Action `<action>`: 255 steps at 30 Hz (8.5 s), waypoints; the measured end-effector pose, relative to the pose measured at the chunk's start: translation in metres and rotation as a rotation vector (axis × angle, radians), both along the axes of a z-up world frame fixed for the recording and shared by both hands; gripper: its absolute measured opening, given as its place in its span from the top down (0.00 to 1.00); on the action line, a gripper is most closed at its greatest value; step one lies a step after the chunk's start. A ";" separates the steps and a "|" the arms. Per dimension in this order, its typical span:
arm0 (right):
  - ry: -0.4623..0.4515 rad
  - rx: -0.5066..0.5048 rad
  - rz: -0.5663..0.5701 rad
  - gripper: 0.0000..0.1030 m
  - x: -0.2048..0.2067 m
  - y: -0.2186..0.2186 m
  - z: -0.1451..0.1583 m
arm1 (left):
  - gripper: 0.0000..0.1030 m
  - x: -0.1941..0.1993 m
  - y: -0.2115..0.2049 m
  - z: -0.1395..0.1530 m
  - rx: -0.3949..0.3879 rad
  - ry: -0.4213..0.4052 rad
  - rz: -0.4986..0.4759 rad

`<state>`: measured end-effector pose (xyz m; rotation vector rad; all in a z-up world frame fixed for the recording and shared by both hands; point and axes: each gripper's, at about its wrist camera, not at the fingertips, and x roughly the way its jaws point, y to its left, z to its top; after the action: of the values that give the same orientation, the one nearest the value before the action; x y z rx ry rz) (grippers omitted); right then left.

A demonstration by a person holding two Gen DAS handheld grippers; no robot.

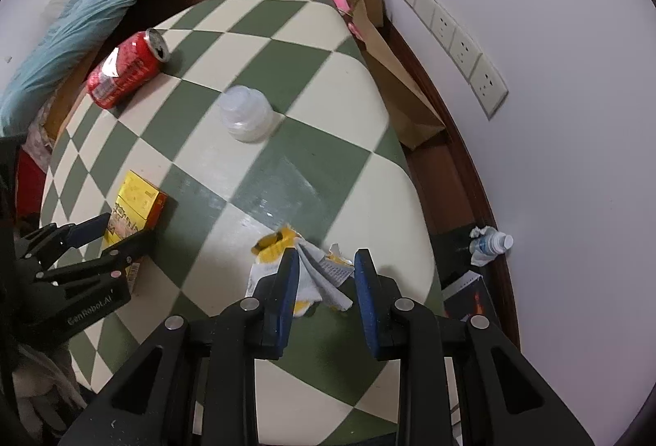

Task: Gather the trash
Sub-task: 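Grasp the crumpled yellow wrapper with the right tool while the left grasps the yellow cigarette pack, then carry both items over the white bin and open both tools to drop them, then move both tools back over the checkered table, then grasp the clear plastic lid with the right tool while the left grasps the red Coca-Cola can, then carry the can and lid over the white bin and open both tools to drop them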

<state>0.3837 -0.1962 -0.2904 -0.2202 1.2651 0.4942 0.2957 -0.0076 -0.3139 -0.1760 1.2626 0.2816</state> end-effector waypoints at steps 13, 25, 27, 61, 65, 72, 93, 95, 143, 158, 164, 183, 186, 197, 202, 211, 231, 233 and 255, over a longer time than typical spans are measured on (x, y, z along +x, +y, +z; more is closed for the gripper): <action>-0.129 0.079 0.213 0.72 -0.053 0.082 0.078 | 0.45 -0.092 0.077 0.110 0.189 -0.241 0.200; -0.173 0.201 0.526 0.72 -0.163 0.237 0.136 | 0.45 -0.246 0.184 0.166 0.383 -0.273 0.493; -0.164 0.212 0.582 0.72 -0.187 0.267 0.137 | 0.45 -0.272 0.201 0.164 0.408 -0.253 0.548; 0.147 -0.201 1.057 0.30 -0.440 0.563 -0.147 | 0.04 -0.501 0.389 -0.047 0.089 0.095 1.051; 0.101 -0.206 1.066 0.15 -0.446 0.563 -0.138 | 0.04 -0.509 0.385 -0.041 0.115 0.105 1.068; 0.060 -0.194 1.072 0.04 -0.448 0.557 -0.115 | 0.04 -0.514 0.379 -0.026 0.154 0.093 1.072; -0.003 -0.030 1.057 0.00 -0.436 0.508 -0.011 | 0.04 -0.518 0.332 0.051 0.269 0.016 1.065; -0.013 -0.001 1.054 0.00 -0.434 0.500 0.005 | 0.04 -0.518 0.326 0.061 0.284 0.004 1.060; 0.090 0.094 -0.016 0.59 0.082 0.116 -0.031 | 0.04 0.009 0.105 0.031 0.206 -0.026 0.062; 0.137 0.047 -0.016 0.58 0.152 0.147 -0.024 | 0.04 0.136 0.120 0.019 0.419 0.172 -0.478; 0.167 0.046 -0.010 0.58 0.158 0.152 -0.030 | 0.06 0.157 0.120 -0.016 0.423 0.281 -0.560; 0.221 0.041 0.096 0.56 0.120 0.160 -0.035 | 0.30 0.087 0.169 0.009 -0.161 0.121 0.091; 0.204 0.030 0.096 0.48 0.118 0.165 -0.035 | 0.30 0.085 0.160 0.010 -0.120 0.090 0.076; 0.112 0.010 0.045 0.49 0.101 0.173 -0.030 | 0.32 0.080 0.147 -0.007 -0.045 0.064 0.077; 0.044 -0.017 0.047 0.58 0.093 0.171 -0.028 | 0.33 0.072 0.142 -0.003 -0.016 0.038 0.096; 0.032 0.027 0.067 0.58 0.079 0.168 -0.018 | 0.34 0.042 0.125 0.026 0.058 -0.035 0.139; -0.137 0.264 0.318 0.58 -0.059 0.198 0.140 | 0.34 -0.135 0.155 0.200 0.207 -0.405 0.354; -0.140 0.289 0.354 0.58 -0.080 0.209 0.151 | 0.34 -0.165 0.163 0.216 0.233 -0.433 0.387; 0.043 0.127 0.890 0.58 -0.380 0.463 0.038 | 0.34 -0.454 0.337 0.068 0.273 -0.022 0.866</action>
<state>0.0037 0.2663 -0.2526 -0.6755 1.1258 1.3387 -0.1585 0.3292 -0.2457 -0.4851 1.0519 1.1843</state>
